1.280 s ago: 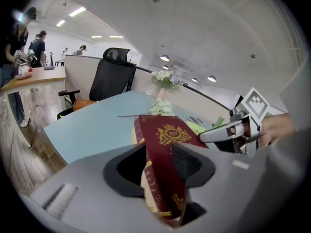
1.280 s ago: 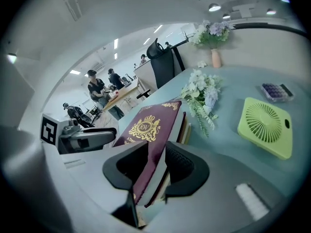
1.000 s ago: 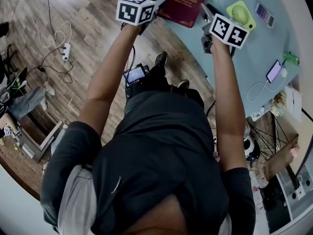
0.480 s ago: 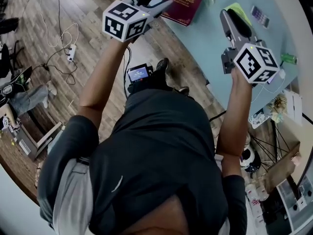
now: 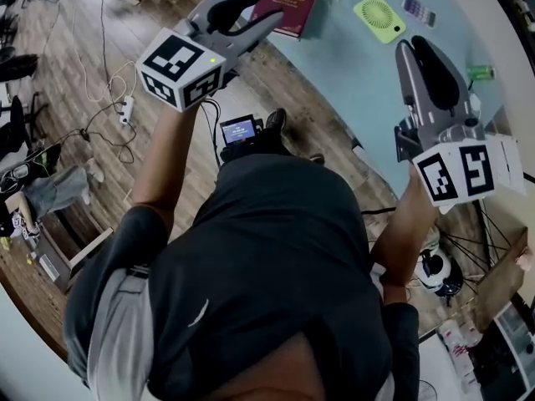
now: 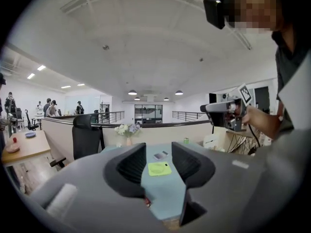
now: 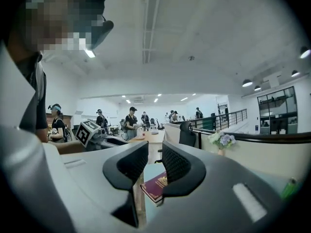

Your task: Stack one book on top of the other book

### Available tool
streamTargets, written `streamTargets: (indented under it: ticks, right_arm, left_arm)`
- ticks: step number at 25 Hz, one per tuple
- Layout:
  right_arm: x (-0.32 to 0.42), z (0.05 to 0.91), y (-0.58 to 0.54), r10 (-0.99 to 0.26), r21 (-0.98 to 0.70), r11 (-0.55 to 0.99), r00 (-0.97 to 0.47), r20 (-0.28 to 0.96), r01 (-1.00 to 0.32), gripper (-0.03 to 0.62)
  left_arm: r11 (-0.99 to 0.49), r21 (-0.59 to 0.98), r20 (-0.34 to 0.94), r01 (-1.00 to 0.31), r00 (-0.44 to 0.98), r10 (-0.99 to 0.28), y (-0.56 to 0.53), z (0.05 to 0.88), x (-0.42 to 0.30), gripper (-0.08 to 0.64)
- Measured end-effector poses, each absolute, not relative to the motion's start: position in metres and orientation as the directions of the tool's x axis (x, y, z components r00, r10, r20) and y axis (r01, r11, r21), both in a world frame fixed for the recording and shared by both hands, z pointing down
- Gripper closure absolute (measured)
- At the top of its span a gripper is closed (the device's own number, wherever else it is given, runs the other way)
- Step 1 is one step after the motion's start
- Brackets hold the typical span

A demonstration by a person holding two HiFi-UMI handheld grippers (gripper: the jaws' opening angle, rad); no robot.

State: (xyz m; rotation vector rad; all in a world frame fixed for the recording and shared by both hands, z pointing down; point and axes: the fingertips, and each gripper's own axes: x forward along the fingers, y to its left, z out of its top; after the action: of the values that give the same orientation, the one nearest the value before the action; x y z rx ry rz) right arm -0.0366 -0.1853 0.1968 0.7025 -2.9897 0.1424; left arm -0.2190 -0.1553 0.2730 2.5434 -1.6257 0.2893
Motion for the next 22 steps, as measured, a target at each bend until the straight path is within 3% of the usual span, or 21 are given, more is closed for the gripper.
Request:
streamTargets:
  ticks: [13,22]
  right_arm:
    - [0.075,0.144,-0.094,-0.463,0.039,0.885,-0.886,-0.017,-0.463,0.525]
    - [0.129,0.140,-0.063,-0.461,0.054,0.885,-0.886,-0.037,-0.463,0.525]
  left_arm:
    - [-0.489,-0.136,0.140,-0.862,0.472,-0.871,-0.075,0.198,-0.109,0.342]
    - [-0.478,-0.146,0.114,-0.866,0.466,-0.878,-0.039,0.191,-0.061,0.342]
